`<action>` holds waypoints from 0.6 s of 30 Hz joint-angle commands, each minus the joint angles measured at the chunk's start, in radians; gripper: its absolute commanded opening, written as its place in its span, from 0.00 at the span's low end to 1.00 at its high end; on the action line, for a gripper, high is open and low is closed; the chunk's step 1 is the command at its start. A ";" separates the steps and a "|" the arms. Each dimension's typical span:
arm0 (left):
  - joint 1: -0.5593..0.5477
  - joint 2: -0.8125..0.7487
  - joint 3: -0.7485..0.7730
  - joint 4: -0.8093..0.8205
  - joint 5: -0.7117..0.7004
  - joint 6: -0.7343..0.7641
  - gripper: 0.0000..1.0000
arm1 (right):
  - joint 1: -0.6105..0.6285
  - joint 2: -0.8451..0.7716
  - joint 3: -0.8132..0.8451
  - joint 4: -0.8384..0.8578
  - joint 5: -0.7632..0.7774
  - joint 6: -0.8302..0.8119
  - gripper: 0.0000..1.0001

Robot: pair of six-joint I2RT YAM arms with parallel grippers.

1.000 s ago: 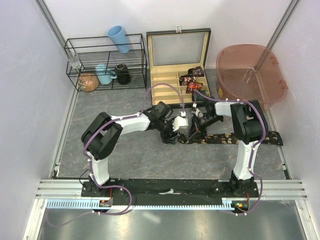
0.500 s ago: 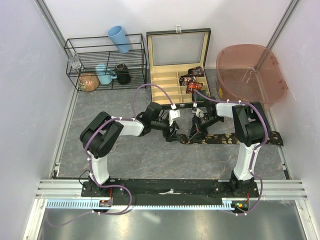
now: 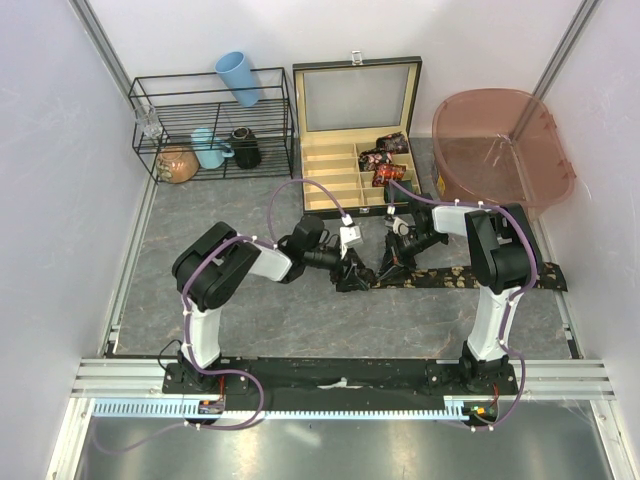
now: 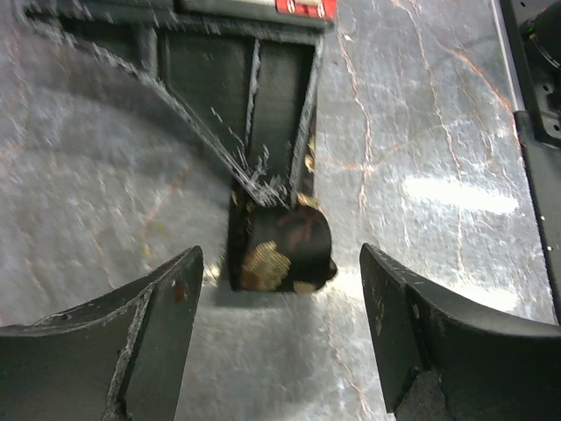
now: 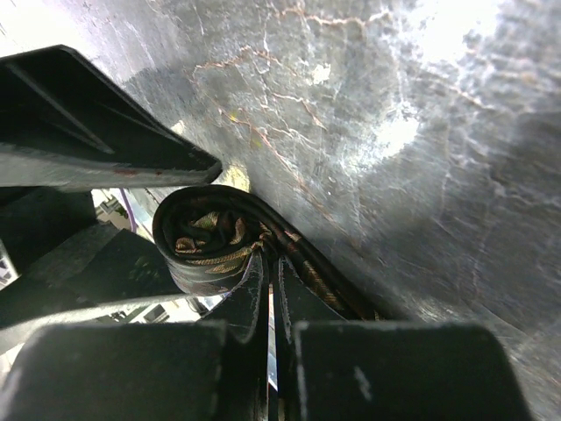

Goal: Roll the ties
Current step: Roll the tie at the center of the board.

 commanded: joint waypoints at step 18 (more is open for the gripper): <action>-0.092 0.013 0.061 -0.193 -0.177 0.217 0.30 | -0.003 0.070 -0.029 0.139 0.188 -0.002 0.00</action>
